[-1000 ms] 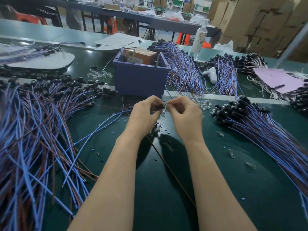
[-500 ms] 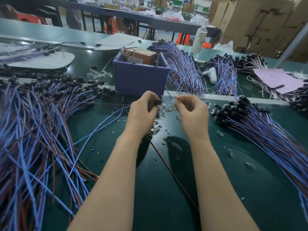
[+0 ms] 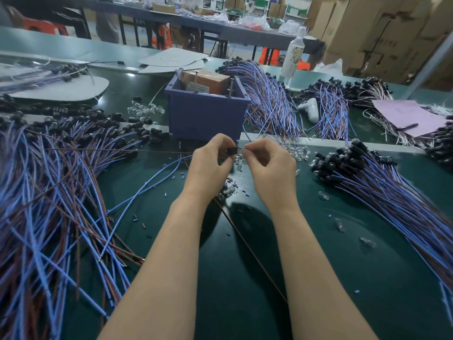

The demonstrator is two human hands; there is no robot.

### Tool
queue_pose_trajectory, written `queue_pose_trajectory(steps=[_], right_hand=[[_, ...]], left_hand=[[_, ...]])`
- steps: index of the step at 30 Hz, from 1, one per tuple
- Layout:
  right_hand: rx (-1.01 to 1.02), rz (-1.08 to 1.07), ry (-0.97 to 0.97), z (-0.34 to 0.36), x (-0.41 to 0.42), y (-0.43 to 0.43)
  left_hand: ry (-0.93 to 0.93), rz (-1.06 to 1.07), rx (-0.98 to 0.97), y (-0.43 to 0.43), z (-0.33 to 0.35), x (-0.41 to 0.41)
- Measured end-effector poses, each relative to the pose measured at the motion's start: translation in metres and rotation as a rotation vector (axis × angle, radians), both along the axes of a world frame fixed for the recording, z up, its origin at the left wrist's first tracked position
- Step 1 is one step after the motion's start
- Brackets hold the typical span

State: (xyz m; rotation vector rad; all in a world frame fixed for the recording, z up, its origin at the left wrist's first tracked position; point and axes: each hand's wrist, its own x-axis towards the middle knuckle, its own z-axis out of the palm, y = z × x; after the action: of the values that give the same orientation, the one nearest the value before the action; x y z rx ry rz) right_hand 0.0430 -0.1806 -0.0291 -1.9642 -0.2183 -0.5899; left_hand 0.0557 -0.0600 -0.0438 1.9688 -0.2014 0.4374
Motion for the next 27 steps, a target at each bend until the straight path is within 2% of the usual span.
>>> queue_pose_trajectory(steps=[15,27], right_hand=[[0.003,-0.056,0.020,-0.0004,0.0012,-0.0031],[-0.083,-0.087,-0.005,-0.0028,0.0009,-0.0013]], left_hand=[[0.011,-0.022,0.063,-0.0026,-0.0021,0.0001],[0.011,-0.026,0.078,-0.0030,-0.0033,0.0011]])
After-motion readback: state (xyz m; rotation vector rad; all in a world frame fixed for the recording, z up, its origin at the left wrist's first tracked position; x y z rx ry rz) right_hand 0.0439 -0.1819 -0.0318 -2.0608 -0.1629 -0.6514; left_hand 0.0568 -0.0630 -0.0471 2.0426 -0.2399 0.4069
